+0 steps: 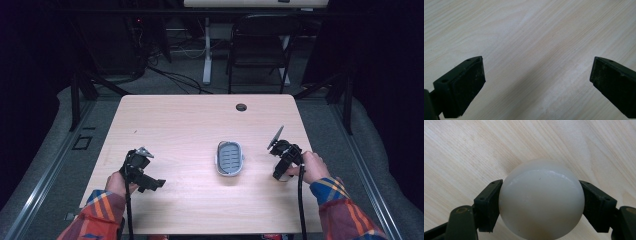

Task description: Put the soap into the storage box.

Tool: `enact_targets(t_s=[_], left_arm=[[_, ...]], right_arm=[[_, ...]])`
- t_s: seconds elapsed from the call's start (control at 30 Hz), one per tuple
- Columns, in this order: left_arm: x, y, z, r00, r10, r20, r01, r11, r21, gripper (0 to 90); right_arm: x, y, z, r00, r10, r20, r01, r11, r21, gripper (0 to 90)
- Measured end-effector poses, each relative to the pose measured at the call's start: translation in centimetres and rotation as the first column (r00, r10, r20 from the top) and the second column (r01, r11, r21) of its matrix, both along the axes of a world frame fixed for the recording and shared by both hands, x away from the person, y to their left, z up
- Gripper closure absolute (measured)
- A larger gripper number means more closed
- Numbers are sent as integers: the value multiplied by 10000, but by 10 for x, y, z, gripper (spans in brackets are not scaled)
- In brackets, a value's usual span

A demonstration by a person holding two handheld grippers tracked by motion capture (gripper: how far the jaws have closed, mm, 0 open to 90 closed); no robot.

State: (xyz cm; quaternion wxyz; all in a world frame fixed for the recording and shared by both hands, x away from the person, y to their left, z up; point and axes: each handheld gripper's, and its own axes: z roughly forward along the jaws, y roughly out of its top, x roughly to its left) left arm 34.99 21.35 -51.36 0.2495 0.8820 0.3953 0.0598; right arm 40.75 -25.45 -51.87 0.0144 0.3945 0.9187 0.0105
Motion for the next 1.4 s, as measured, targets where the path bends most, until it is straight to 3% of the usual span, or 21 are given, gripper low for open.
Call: enact_targets(t_s=[0.1,0.13,0.2,0.3,0.4,0.47,0.5,0.57,1.23,1.27,1.3,1.33,1.4], left_arm=[[0,0,0,10000,2,-5,-2,10000,-68,0],[0,0,0,10000,-16,0,16,10000,-61,0],[0,0,0,10000,-5,35,5,10000,-58,0],[0,0,0,10000,-9,10,9,10000,-67,0],[0,0,0,10000,-35,4,35,10000,-82,0],[0,0,0,10000,-44,-7,44,10000,-82,0],[0,0,0,10000,-53,-21,53,10000,-82,0],[0,0,0,10000,-61,-8,61,9999,-83,0],[0,-1,0,9998,-206,-55,205,9998,-50,0],[0,-2,0,9998,-211,-47,210,9998,-53,0],[0,-2,0,9998,-213,-43,213,9998,-53,0],[0,-2,0,9997,-224,-49,224,9997,-53,0],[0,-2,0,9998,-215,-48,214,9998,-59,0]], right_arm=[[-1,3,-1,9999,-148,48,147,9997,197,247],[-2,3,-4,9989,-331,319,313,9980,540,246],[1,5,1,10000,82,47,-82,9999,91,246],[2,9,1,10000,3,-54,-2,9998,205,247],[5,12,2,9994,333,-93,-332,9994,67,247],[2,16,-2,9999,25,153,-31,9991,412,247],[5,16,1,9995,297,-77,-296,9995,140,247],[5,19,1,9994,301,-187,-300,9995,66,247],[14,39,17,9962,844,195,-848,9962,191,247],[12,40,16,9975,633,312,-646,9970,436,247],[17,41,22,9919,1262,-113,-1265,9917,-249,247],[14,42,19,9962,853,183,-858,9960,265,247],[16,44,21,9953,952,191,-953,9954,95,247]])
